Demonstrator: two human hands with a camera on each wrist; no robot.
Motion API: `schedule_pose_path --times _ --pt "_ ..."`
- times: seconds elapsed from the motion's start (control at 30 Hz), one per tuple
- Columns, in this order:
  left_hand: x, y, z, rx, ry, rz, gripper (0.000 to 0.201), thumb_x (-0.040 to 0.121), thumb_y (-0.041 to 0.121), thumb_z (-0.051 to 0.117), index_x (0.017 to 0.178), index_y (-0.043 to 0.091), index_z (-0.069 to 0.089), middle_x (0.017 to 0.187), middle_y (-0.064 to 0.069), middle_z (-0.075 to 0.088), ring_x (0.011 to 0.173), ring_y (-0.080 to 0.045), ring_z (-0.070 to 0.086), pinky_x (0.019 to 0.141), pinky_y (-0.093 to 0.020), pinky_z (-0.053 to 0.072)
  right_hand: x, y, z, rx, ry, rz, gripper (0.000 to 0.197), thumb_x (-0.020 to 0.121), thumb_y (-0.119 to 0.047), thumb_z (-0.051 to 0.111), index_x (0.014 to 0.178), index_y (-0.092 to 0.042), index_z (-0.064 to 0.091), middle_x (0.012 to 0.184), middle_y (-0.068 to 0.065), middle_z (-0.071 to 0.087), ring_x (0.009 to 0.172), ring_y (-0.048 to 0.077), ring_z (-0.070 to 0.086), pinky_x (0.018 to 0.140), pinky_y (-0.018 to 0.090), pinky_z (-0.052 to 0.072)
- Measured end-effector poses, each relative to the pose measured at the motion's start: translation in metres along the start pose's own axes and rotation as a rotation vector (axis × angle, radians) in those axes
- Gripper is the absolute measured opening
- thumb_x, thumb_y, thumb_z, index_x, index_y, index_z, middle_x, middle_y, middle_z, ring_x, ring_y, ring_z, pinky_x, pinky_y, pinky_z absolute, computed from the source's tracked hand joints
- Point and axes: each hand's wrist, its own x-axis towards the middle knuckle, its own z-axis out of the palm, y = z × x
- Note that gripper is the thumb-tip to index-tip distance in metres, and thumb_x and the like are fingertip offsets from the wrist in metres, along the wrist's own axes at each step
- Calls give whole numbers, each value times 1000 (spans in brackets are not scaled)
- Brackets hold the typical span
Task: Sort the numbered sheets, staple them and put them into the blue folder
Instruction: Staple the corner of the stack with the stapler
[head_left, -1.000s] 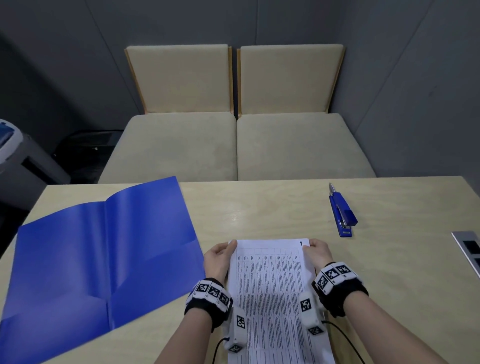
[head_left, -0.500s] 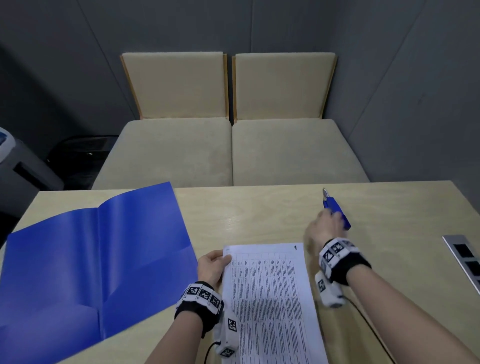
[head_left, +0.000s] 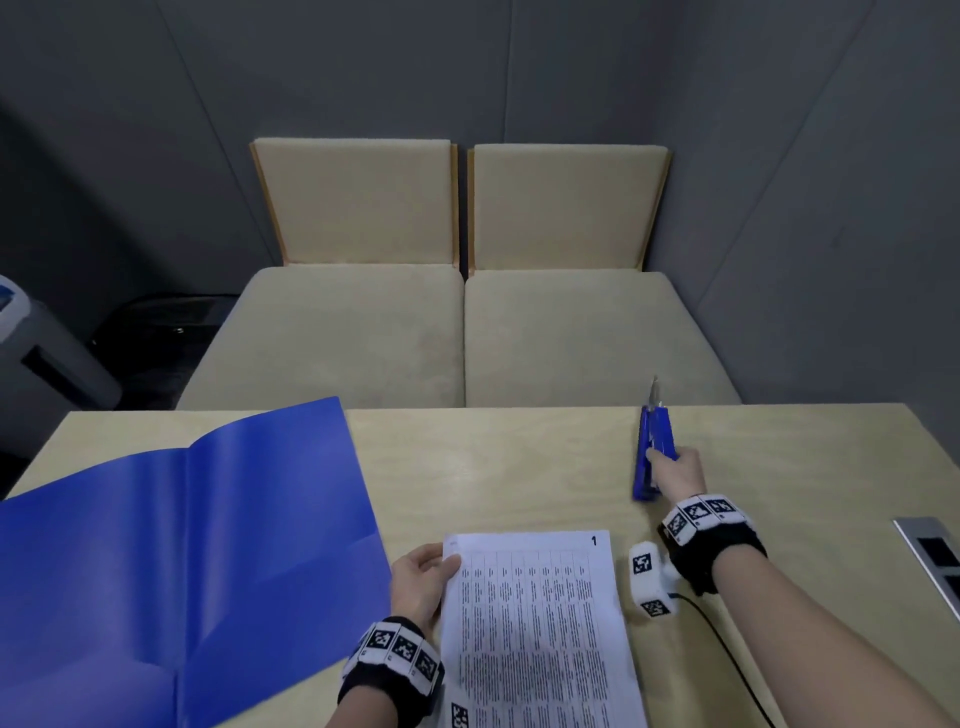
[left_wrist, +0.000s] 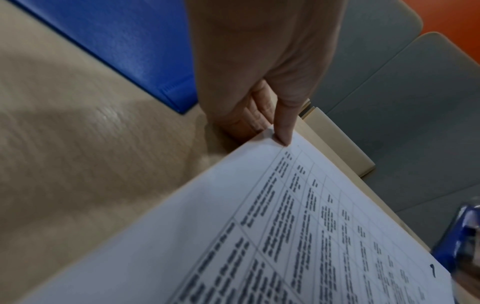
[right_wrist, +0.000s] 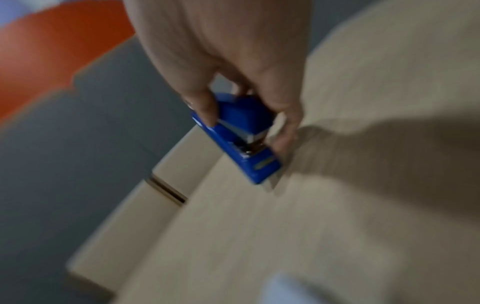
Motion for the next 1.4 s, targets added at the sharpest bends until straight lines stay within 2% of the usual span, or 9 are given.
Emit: schedule_pose_path --times 0.17,0.3,0.4,0.5,0.7,0.83,0.97,1.2,1.4 --pt "-5 3 0 -4 0 0 11 82 -1 67 93 2 66 92 -22 71 85 -36 70 82 -51 57 -49 -21 17 792 -266 120 29 83 -1 64 108 -5 48 82 12 58 71 24 58 55 30 49" --pt "-5 1 -1 22 -12 38 10 76 6 71 85 10 70 87 -18 73 84 -35 70 81 -54 56 -89 -28 55 844 -436 212 42 79 -3 69 113 -13 46 94 11 59 79 23 62 59 32 54" --pt "-3 -2 -2 37 -19 66 19 63 19 72 81 14 71 83 -14 74 84 -34 70 80 -52 56 -120 -30 87 855 -472 335 28 83 -4 66 103 -16 50 84 8 58 68 20 60 50 29 54" --pt "-5 -3 -3 42 -23 91 20 62 21 69 81 15 71 79 -10 72 87 -35 69 81 -49 56 -141 -34 116 856 -423 346 26 87 -15 64 108 -18 49 84 9 57 69 23 59 66 38 54" --pt "-9 -1 -4 11 -36 114 9 76 6 69 84 12 71 81 -13 72 83 -32 69 78 -46 57 -166 -33 149 292 -440 -18 18 85 -39 60 91 -28 47 86 9 58 75 27 58 83 50 52" --pt "-10 -1 -4 -2 -26 104 15 81 0 66 82 14 70 79 -9 72 81 -28 69 77 -41 57 -172 -34 153 -68 -476 -198 24 89 -36 57 98 -18 45 91 8 59 82 27 56 74 32 43" --pt "-10 -3 -4 27 -18 99 12 79 6 70 82 18 71 82 -7 74 83 -26 71 81 -45 57 -171 -41 152 -290 -516 -266 30 88 -39 54 100 -13 46 90 5 59 88 29 57 81 37 45" --pt "-9 -2 -5 36 19 83 15 79 6 70 78 21 69 83 -6 72 85 -26 70 81 -40 57 -166 -52 143 -364 -585 -264 33 87 -44 54 96 -14 44 88 3 57 91 30 59 87 41 46" --pt "-11 -1 -2 34 15 111 10 80 7 71 83 16 70 86 -9 72 85 -27 70 82 -39 57 -170 -56 142 -556 -553 -408 36 86 -46 51 97 -13 42 99 8 57 92 29 57 77 36 42"
